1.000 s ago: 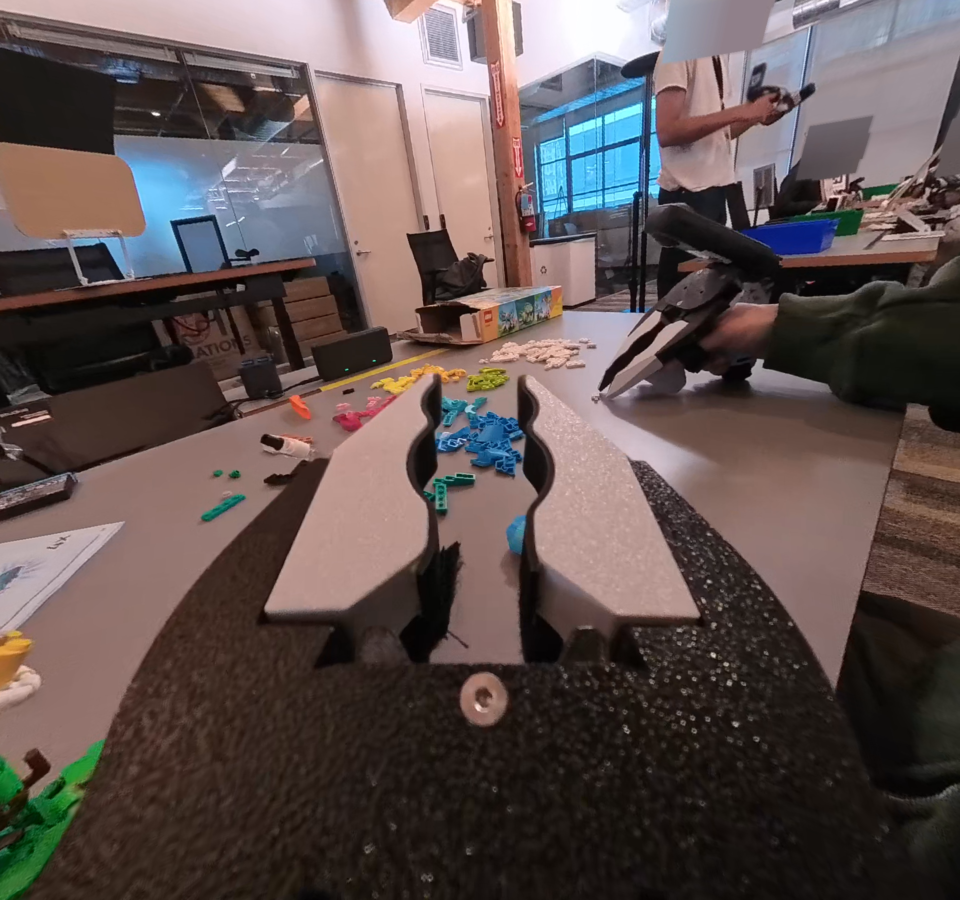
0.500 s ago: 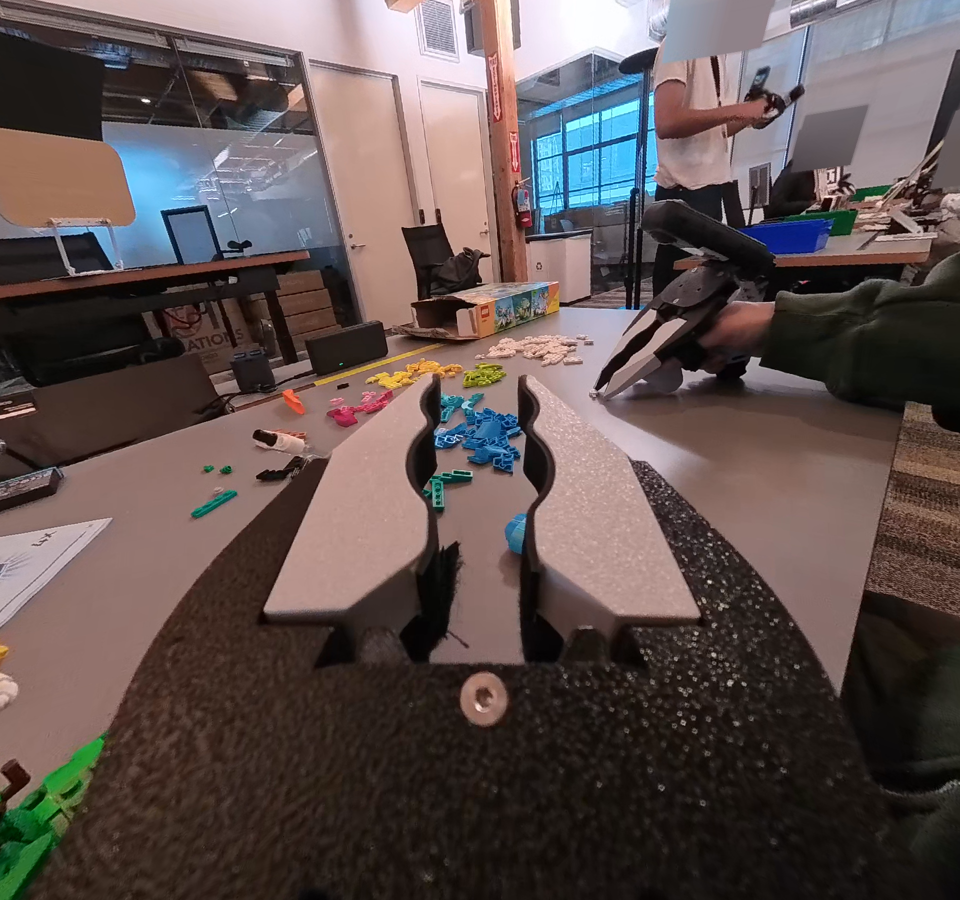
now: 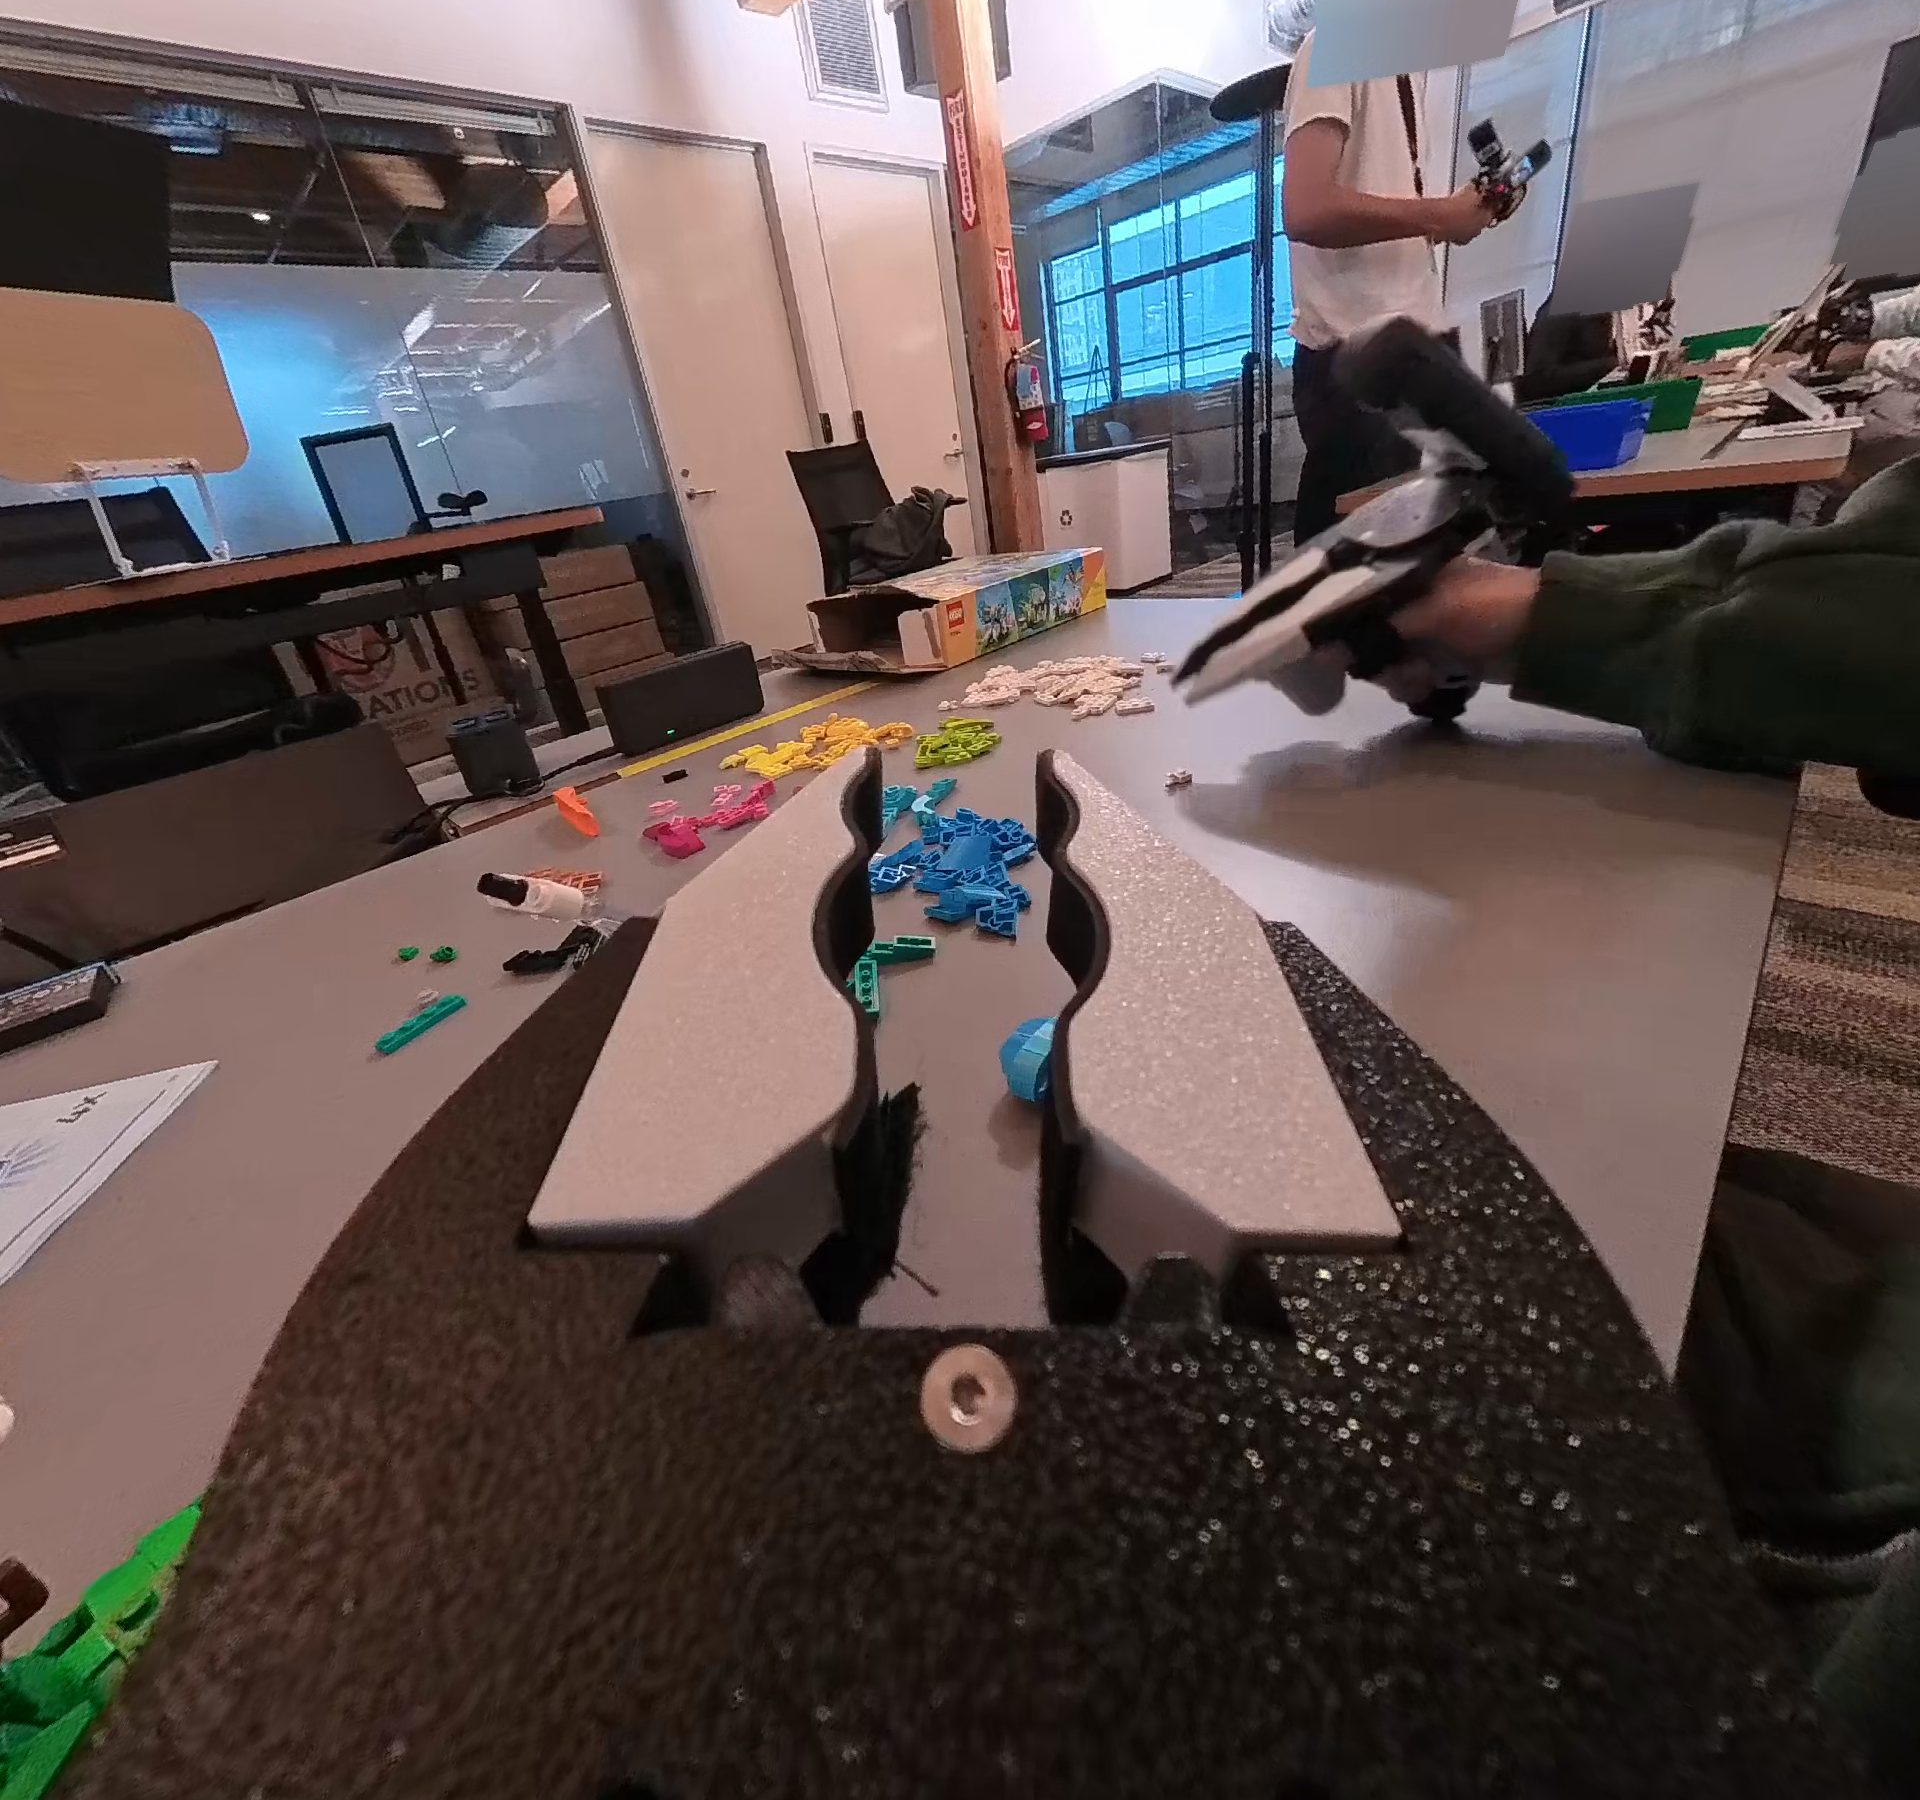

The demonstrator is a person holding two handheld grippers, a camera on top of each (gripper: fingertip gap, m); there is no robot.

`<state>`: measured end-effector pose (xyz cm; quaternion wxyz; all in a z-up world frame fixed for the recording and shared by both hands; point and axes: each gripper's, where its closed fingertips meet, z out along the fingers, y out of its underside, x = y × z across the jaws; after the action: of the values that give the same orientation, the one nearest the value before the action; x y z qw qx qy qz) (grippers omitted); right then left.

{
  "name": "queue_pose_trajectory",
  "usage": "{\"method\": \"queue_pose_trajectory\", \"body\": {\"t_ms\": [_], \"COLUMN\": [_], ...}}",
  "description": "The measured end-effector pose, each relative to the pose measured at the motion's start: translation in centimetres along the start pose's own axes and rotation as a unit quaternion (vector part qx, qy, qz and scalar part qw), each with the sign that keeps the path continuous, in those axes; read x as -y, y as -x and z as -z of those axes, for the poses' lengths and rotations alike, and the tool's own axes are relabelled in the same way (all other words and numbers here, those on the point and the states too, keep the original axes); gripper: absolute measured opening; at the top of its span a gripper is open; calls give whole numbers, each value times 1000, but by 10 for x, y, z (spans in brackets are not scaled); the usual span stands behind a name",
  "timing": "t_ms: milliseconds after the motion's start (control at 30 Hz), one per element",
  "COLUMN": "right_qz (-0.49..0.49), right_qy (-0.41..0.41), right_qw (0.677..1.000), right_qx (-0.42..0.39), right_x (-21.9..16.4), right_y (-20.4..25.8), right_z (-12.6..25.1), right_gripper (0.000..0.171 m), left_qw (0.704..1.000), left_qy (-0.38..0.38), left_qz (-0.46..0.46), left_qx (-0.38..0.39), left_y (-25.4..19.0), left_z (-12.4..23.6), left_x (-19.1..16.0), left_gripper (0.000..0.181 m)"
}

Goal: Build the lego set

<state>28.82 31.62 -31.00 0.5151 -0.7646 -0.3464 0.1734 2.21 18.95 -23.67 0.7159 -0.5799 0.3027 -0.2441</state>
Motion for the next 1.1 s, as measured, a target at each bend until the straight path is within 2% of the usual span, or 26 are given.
{"method": "queue_pose_trajectory", "body": {"t_ms": [133,200,300,400,533,1100], "right_qz": [37,37,50,60,69,93], "right_qy": [-145,-186,-206,-184,-201,-212], "right_qw": [966,943,916,921,921,924], "right_qx": [-208,-273,-340,-339,-326,-304], "right_x": [33,41,42,39,46,48], "right_y": [-85,-118,-155,-172,-174,-161], "right_z": [42,58,62,42,34,31], "right_gripper": [25,28,28,29,28,22], "left_qw": [1000,999,999,999,1000,999], "left_qy": [-2,-12,-15,-31,-24,-12], "left_qz": [-10,-5,-15,-24,-10,-20], "left_qx": [14,36,26,6,1,-48], "left_y": [3,10,-1,-14,-12,-29], "left_z": [-3,-13,-32,-43,-46,-46], "left_x": [0,2,1,6,2,-4], "left_gripper": [25,25,25,24,25,25]}}
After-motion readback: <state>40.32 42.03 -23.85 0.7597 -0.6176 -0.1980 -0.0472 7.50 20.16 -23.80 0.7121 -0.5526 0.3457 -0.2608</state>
